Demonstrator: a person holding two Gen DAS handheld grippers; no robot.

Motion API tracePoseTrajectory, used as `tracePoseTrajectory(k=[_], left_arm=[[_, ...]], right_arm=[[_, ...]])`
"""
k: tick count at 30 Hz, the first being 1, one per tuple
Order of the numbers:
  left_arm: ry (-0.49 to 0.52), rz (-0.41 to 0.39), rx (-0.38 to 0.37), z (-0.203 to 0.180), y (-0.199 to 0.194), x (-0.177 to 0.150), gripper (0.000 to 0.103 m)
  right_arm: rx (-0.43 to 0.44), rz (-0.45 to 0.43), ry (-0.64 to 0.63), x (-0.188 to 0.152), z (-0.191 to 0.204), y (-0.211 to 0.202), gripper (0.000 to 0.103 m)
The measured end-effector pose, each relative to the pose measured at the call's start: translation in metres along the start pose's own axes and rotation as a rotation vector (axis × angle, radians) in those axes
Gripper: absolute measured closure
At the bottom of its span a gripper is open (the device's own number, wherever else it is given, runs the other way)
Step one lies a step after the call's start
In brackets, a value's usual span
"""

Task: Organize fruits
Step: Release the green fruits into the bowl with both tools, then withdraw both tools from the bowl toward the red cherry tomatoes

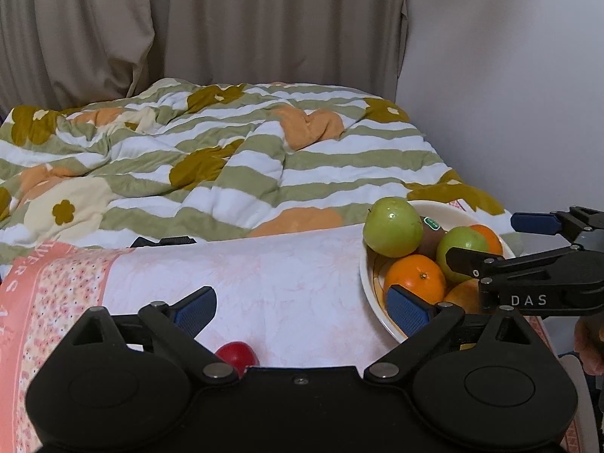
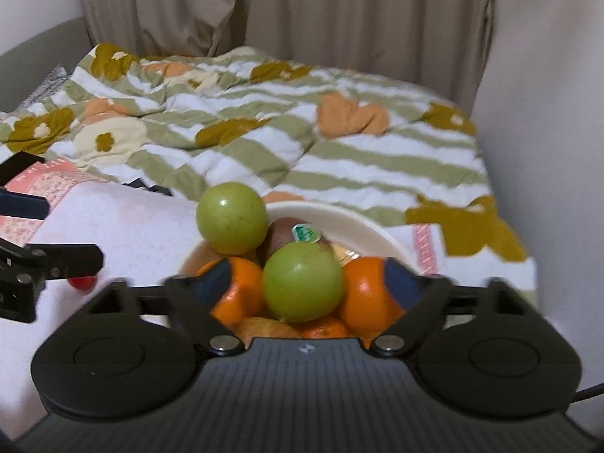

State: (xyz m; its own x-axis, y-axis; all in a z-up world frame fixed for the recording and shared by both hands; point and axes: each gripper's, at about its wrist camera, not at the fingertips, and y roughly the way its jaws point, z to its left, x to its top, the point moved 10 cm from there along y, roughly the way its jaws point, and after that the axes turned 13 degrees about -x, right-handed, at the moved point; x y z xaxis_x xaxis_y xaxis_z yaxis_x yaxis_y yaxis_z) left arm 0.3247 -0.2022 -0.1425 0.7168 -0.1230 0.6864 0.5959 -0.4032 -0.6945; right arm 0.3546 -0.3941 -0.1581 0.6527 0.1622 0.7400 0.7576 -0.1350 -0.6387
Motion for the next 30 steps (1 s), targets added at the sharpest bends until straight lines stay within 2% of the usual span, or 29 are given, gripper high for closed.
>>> tracePoseTrajectory(k=[12, 23, 30], left_arm=[[0.026, -0.053, 0.004, -0.017, -0.039, -0.006, 0.004], [0.021, -0.170, -0.008, -0.039, -0.110, -0.022, 0.004], [0.013, -0.215, 0.037, -0.037, -0.157, -0.037, 0.000]], right_arm=[[0.007, -0.015, 0.072, 0.000, -0.013, -0.047, 0.000], [0.008, -0.046, 0.123, -0.010, -0.025, -0.125, 0.000], [0.036, -0.054, 0.128, -0.021, -0.016, -0.169, 0.000]])
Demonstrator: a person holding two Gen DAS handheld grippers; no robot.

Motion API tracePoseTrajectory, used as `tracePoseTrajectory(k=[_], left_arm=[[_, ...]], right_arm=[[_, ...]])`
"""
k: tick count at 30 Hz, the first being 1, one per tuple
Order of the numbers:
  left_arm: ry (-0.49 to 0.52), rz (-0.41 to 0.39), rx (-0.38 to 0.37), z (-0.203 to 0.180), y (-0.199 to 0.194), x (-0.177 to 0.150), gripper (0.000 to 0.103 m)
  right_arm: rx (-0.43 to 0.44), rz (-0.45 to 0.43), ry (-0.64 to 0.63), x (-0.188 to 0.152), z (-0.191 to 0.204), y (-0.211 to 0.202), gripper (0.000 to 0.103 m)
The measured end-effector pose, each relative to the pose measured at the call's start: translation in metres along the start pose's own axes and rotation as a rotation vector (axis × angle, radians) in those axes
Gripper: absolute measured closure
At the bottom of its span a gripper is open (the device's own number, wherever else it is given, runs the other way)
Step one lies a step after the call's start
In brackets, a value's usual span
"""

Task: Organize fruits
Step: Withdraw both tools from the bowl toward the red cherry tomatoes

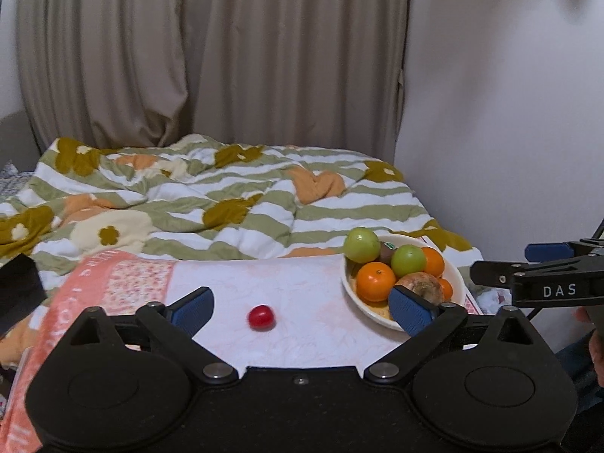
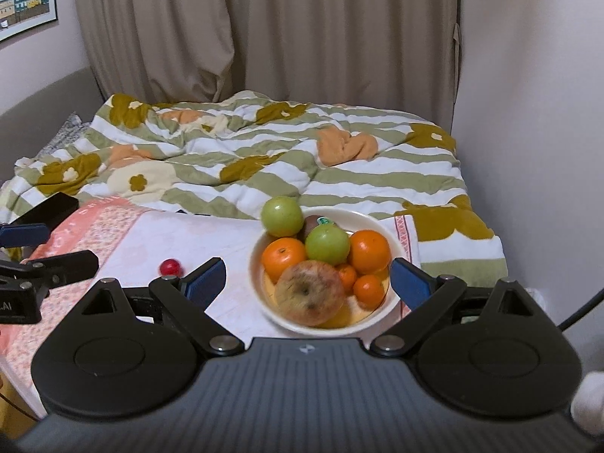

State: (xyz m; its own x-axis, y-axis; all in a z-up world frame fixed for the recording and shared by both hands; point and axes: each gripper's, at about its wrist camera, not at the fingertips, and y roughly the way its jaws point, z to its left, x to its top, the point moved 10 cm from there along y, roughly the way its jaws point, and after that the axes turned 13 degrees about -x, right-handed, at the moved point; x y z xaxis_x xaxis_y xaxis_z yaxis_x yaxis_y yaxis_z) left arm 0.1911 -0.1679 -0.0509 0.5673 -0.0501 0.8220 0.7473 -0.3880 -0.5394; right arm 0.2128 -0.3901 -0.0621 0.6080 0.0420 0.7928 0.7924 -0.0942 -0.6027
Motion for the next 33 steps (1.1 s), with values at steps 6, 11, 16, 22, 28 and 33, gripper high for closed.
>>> tracePoseTrajectory(k=[6, 11, 16, 22, 28, 33], left_arm=[[0.026, 0.011, 0.041, 0.024, -0.022, -0.006, 0.000], [0.051, 0.064, 0.009, 0.050, -0.021, -0.011, 0.000], [0.098, 0.124, -0.046, 0.079, -0.007, -0.010, 0.000], [0.156, 0.205, -0.136, 0.106, 0.030, -0.008, 0.000], [0.270, 0.263, -0.252, 0.115, 0.076, -0.009, 0.000], [0.353, 0.333, -0.331, 0.116, 0.118, -0.016, 0.002]], right_arm=[[0.009, 0.022, 0.008, -0.014, 0.016, -0.017, 0.000], [-0.009, 0.070, 0.038, -0.035, 0.035, -0.019, 0.000], [-0.059, 0.134, 0.089, -0.055, 0.055, -0.013, 0.000], [-0.155, 0.207, 0.156, -0.072, 0.078, -0.002, 0.000], [-0.243, 0.284, 0.231, -0.091, 0.096, 0.012, 0.000], [-0.302, 0.360, 0.288, -0.109, 0.109, 0.027, 0.000]])
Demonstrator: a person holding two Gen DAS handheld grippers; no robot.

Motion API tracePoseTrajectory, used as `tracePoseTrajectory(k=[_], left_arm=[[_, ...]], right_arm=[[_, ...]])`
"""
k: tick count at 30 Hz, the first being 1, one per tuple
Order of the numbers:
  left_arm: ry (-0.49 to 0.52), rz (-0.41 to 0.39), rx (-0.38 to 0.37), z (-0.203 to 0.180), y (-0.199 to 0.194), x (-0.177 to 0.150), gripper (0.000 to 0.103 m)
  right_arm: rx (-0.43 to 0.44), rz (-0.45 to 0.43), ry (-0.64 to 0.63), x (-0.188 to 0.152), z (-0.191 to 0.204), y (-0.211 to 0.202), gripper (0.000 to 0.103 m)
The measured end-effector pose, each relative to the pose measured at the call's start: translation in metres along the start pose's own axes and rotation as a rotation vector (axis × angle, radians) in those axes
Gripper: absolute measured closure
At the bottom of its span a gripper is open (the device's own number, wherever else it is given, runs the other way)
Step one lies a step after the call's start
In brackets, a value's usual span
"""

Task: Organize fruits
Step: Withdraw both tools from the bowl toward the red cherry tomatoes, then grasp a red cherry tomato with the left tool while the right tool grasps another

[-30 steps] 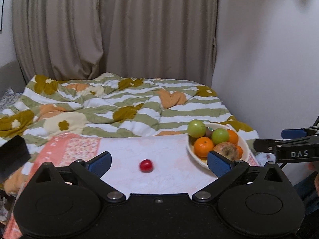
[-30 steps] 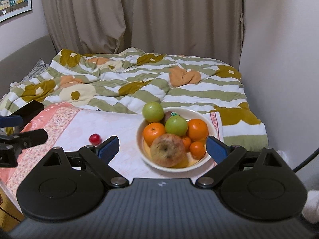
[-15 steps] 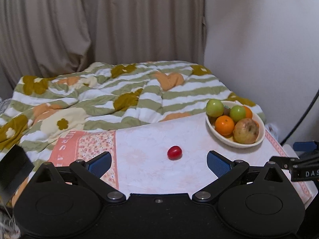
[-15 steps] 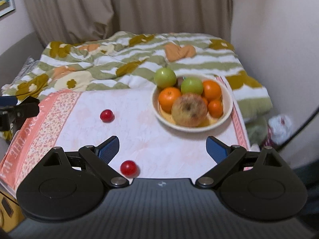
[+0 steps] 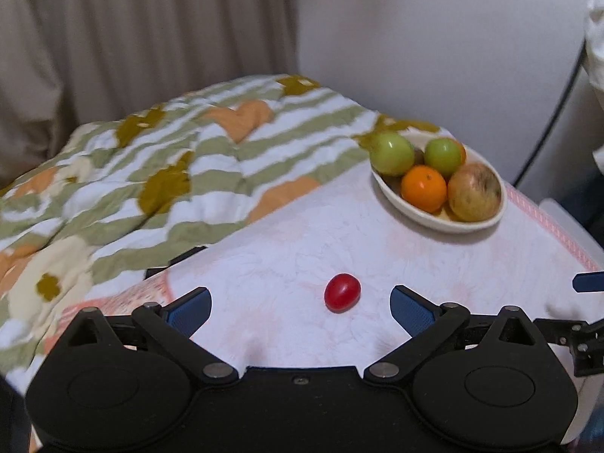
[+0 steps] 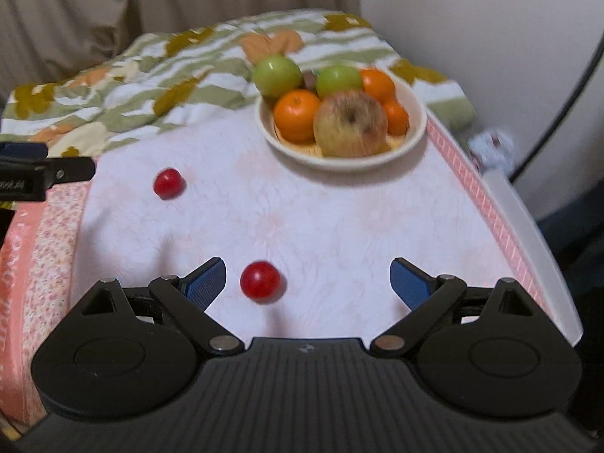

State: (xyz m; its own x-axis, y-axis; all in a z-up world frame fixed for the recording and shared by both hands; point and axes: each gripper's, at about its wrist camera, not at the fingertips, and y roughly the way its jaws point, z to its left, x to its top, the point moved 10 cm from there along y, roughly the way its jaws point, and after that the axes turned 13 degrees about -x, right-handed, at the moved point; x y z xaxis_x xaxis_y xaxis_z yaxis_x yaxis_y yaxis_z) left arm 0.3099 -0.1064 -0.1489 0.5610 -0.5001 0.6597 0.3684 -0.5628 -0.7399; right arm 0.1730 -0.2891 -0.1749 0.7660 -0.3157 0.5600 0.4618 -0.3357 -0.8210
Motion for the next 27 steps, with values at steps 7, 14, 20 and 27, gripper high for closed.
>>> tracePoseTrajectory(k=[7, 14, 20, 27], left_arm=[[0.057, 0.099, -0.102, 0.000, 0.049, -0.005, 0.019], [0.067, 0.148, -0.146, -0.006, 0.079, -0.011, 0.039], [0.079, 0.160, -0.153, -0.009, 0.091, -0.010, 0.052], [0.080, 0.166, -0.151, -0.011, 0.096, -0.011, 0.068]], right_arm=[[-0.024, 0.066, 0.017, -0.017, 0.017, 0.015, 0.000], [-0.030, 0.090, 0.005, -0.021, 0.026, 0.029, 0.000], [-0.029, 0.101, 0.003, -0.021, 0.030, 0.037, 0.000], [-0.024, 0.106, -0.015, -0.020, 0.032, 0.040, 0.017]])
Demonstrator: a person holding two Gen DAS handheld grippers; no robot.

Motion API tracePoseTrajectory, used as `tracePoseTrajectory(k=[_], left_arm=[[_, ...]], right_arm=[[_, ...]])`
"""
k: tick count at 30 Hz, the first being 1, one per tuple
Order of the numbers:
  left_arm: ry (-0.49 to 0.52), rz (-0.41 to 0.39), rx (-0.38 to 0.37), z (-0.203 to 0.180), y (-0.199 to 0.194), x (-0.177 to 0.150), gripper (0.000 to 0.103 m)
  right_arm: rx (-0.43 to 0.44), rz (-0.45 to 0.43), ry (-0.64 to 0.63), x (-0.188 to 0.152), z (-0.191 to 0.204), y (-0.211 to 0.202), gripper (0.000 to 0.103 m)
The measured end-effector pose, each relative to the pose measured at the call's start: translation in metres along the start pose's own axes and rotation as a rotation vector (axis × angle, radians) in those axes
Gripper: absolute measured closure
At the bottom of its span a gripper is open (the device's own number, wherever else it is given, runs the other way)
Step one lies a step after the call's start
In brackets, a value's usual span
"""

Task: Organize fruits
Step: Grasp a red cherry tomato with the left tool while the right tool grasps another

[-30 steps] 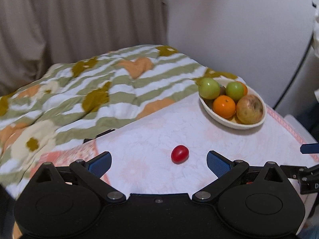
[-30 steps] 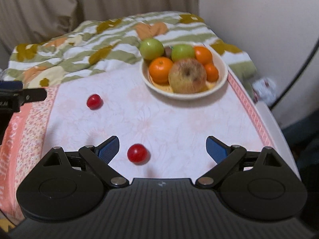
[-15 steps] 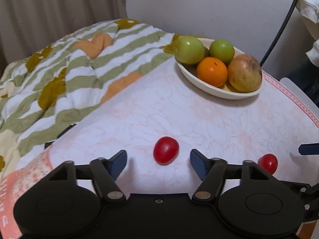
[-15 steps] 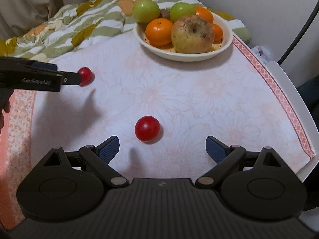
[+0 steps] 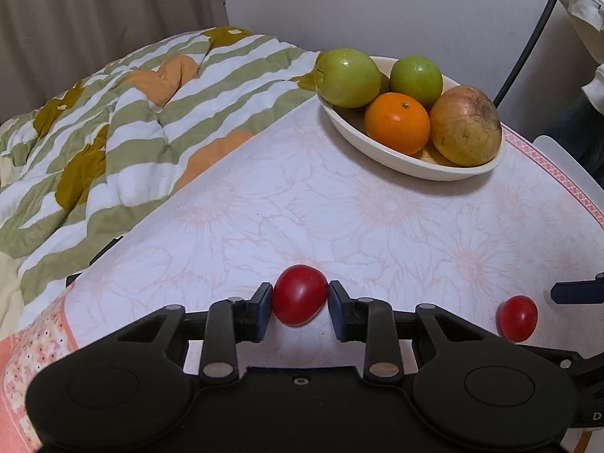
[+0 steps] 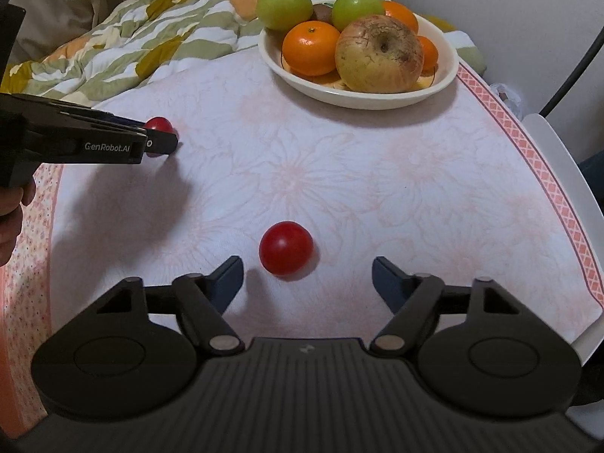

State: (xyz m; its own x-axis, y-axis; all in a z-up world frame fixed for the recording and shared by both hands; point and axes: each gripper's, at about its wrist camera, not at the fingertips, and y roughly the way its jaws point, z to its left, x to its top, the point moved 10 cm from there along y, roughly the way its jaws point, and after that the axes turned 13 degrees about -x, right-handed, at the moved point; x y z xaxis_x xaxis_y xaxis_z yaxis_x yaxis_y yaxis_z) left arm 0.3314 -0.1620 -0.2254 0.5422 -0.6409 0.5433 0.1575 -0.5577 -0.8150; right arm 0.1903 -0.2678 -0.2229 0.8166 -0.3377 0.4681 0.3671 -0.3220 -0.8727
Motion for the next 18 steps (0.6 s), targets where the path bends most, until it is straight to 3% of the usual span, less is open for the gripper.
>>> tracePoseTrajectory(k=[6, 13, 15, 18], left_arm=[[-0.009, -0.002, 0.007, -0.002, -0.004, -0.007, 0.068], [-0.050, -0.008, 0.014, 0.000, -0.014, -0.019, 0.068], [-0.066, -0.011, 0.016, 0.000, -0.017, -0.024, 0.068], [-0.091, -0.024, 0.018, -0.003, -0.025, -0.029, 0.068]], right_arm=[[0.011, 0.000, -0.018, 0.001, 0.004, 0.002, 0.030], [0.020, -0.027, -0.045, 0.006, 0.013, 0.004, 0.037], [0.029, -0.017, -0.059, 0.007, 0.016, 0.006, 0.057], [0.033, -0.039, -0.065, 0.009, 0.019, 0.001, 0.057]])
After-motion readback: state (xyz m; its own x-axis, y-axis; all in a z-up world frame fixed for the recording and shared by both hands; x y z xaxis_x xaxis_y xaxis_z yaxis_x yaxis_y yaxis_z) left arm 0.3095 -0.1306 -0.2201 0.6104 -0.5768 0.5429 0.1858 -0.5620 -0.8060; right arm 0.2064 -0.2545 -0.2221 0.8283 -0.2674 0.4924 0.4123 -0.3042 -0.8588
